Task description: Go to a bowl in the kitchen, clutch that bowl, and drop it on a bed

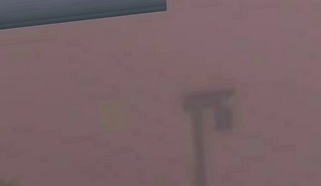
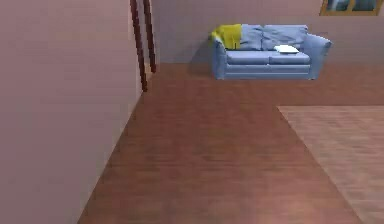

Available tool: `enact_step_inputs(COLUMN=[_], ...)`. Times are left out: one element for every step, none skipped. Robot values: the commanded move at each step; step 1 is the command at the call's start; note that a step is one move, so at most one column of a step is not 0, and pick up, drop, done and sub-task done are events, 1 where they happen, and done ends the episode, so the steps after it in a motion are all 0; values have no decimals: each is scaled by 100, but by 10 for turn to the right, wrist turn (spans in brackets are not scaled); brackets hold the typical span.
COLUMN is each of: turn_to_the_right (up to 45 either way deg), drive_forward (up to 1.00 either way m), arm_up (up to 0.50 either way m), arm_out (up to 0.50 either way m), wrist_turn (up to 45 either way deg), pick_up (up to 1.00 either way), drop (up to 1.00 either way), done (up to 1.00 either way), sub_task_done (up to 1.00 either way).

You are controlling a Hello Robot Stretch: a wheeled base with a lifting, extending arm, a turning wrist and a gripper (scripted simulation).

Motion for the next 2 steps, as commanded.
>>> enact_step_inputs(turn_to_the_right=[-450,-450], drive_forward=[0,0], arm_up=[0,0], arm_out=[0,0], wrist_turn=[0,0], pick_up=[0,0], drop=[0,0], done=[0,0], sub_task_done=[0,0])
